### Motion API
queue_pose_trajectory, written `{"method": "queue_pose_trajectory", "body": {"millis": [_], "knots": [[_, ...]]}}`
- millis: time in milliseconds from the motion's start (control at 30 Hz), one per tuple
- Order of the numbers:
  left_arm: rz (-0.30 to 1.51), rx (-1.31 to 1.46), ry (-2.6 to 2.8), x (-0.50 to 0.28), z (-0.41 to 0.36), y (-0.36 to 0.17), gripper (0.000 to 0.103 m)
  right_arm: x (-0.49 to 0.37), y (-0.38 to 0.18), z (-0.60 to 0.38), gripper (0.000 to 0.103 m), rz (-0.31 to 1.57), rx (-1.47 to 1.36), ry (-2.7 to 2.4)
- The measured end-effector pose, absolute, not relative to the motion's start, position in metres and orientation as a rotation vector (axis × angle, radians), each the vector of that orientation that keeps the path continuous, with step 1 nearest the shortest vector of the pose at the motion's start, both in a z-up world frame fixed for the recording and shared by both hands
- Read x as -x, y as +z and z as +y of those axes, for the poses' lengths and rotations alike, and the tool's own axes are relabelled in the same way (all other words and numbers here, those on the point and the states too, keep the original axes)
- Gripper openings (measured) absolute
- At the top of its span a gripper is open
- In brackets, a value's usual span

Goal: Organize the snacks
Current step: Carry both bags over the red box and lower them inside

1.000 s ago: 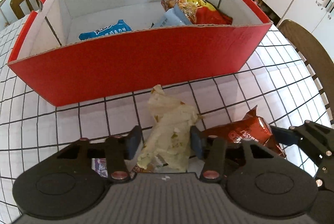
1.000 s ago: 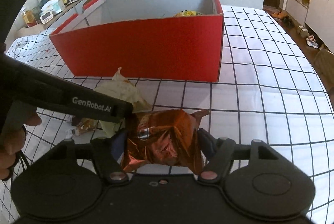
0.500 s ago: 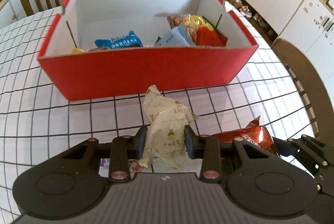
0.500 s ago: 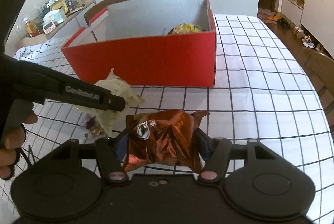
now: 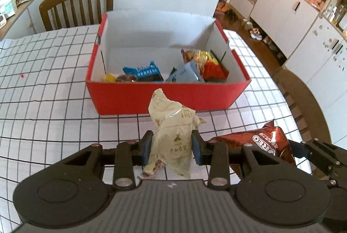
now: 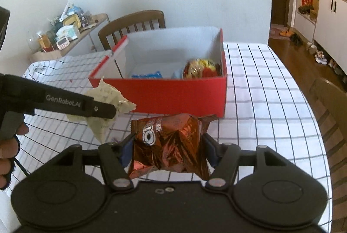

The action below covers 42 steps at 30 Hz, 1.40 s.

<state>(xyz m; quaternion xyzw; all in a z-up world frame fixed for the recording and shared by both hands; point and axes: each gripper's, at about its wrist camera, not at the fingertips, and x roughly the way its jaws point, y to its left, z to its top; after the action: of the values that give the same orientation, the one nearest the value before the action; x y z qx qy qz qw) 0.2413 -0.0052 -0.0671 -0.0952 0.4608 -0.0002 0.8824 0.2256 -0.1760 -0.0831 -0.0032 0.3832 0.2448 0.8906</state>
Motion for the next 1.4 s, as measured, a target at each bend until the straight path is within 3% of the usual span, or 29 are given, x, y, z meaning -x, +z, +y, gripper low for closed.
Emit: {"method": "queue_pose_trajectory", "body": {"millis": [767,1400], "knots": [[0.838,0.149,0.052,-0.286,0.019,-0.002,0.037,-0.287,-0.018,-0.138,0.063,0.657,0.052,0.535],[0.949,0.147,0.141,-0.374,0.046,-0.047,0.037,-0.388,-0.062,-0.109,0.064,0.788,0.074,0.481]]}}
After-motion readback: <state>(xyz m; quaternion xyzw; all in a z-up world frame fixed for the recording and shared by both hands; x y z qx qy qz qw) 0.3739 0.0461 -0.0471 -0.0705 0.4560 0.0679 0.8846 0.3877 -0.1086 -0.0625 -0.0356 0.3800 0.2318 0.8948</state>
